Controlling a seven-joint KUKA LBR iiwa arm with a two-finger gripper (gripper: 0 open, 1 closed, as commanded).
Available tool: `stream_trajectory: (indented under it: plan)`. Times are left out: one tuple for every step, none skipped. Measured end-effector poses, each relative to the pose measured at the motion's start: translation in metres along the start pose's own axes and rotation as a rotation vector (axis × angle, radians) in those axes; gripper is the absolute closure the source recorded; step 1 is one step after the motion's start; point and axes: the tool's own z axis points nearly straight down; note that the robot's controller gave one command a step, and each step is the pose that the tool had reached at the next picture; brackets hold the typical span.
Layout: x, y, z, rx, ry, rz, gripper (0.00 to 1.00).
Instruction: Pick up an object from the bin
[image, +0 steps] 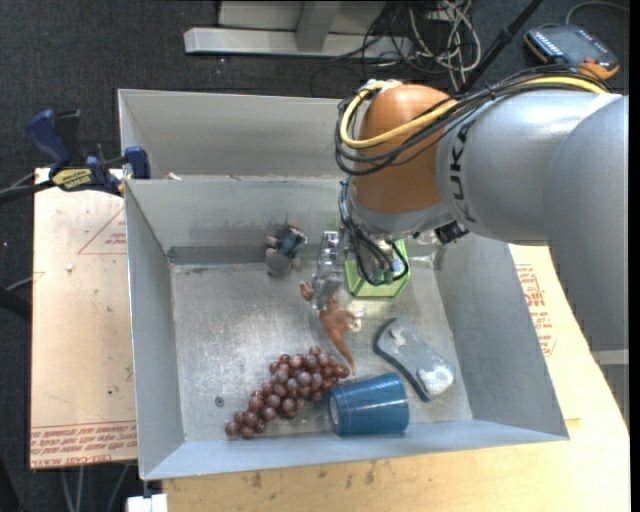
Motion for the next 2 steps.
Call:
stream_trajectory:
  plan:
    - [-0.002, 0.002, -0.022, 0.000, 0.002, 0.001, 1.00]
    - [0.008, 0.008, -0.057, 0.001, 0.008, -0.007, 1.00]
